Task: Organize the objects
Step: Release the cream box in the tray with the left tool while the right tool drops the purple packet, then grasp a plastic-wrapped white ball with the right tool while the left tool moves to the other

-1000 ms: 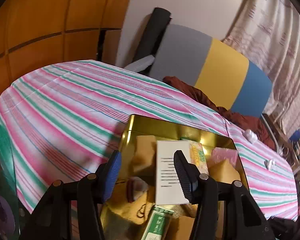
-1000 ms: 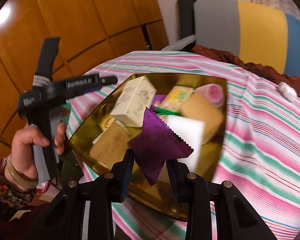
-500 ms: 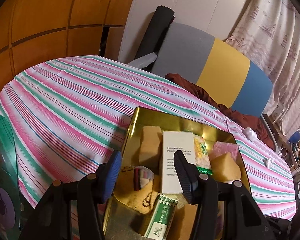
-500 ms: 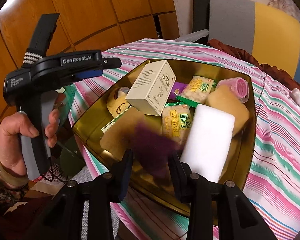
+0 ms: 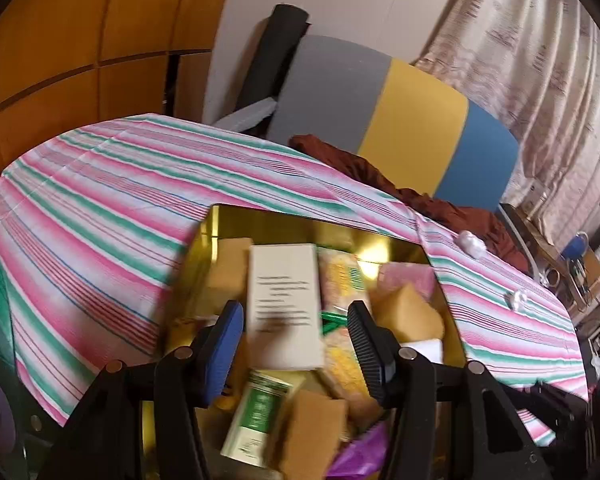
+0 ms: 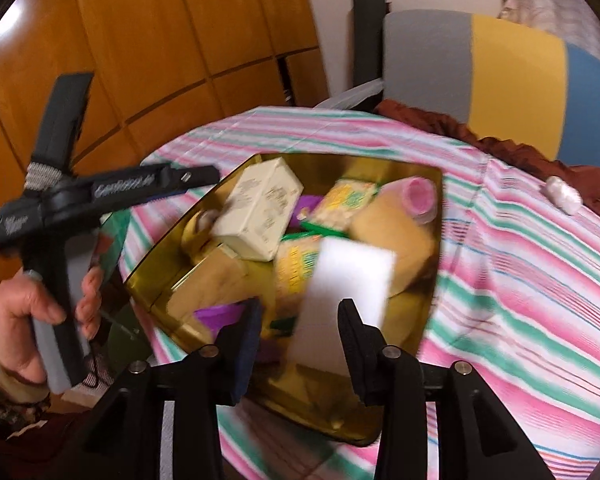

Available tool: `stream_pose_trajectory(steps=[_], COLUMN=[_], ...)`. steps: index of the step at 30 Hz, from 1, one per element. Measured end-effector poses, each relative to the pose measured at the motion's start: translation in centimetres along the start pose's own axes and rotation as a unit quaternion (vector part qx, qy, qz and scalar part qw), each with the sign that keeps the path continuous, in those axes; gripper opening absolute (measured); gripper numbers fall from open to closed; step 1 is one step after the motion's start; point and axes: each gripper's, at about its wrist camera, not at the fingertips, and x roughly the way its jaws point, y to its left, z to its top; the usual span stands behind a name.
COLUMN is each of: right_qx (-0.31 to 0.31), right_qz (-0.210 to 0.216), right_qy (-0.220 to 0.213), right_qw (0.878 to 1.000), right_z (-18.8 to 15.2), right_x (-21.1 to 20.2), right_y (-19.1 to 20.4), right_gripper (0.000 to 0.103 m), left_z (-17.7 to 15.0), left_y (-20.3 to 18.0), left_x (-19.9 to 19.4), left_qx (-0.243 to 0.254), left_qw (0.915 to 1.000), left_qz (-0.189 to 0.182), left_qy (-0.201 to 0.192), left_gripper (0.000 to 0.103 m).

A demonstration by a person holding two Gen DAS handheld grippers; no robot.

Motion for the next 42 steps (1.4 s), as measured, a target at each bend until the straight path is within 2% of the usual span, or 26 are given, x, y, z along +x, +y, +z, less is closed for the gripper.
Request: stream_pose_trajectory(steps=[8,14,20,24,28,30,34,39,42], right_qx=[0.041,0.072,0.096,0.119,0.140,0.172,0.237,0.263,0.261], right_qz=[-0.077,-0.134,-0.198,-0.236,-0.287,-0.294,-0.302,-0.302,-0.305], right_qy=[-0.013,-0.023,-0.002,0.014,0.021,0.014,-0.023,-0.040,-0.038], right_qw=[0.996,0.988,0.975,0.964,0.947,0.940,0.923,0.915,0.915], right_z=[0.2,-0.2,-0.7,-1.2,-1.8,-2.0,-1.9,-0.5,0.2], right_x=[-1.7,-2.9,-2.6,-1.8,-1.5,-1.7,-2.5,-1.5,-0.4], right_y=[-6.6,-12.1,-17.9,-22.1,-27.2,-29.8,-34.6,-38.1,-38.9], right_gripper=[0.046,0.054,0.061,0.075,0.076,0.081,0.084,0.084,0.081], left_z=[-1.1,-2.1,-3.0,-3.4,-3.8,-4.0,-4.4,-4.6,-4.4], left_y=[-4.8,-8.6,-12.6,-14.9,-16.9,-17.6,-18.9,-20.5,-21.3], left_x=[0.9,1.9,2.7,3.2,3.5,3.8,4.3,4.8,5.2], left_qx=[0.044,0.077,0.117,0.139,0.158,0.163,0.171,0.190,0.199], left_qw=[0.9982,0.9943,0.9878,0.9830,0.9784,0.9770,0.9741,0.9697,0.9684], left_qz=[-0.029,-0.050,-0.075,-0.089,-0.101,-0.103,-0.107,-0.107,-0.104], left_qy=[0.029,0.053,0.069,0.081,0.087,0.091,0.102,0.109,0.109], left_gripper=[0.055,0.055,0.055,0.055,0.055,0.055,0.055,0.055,0.055])
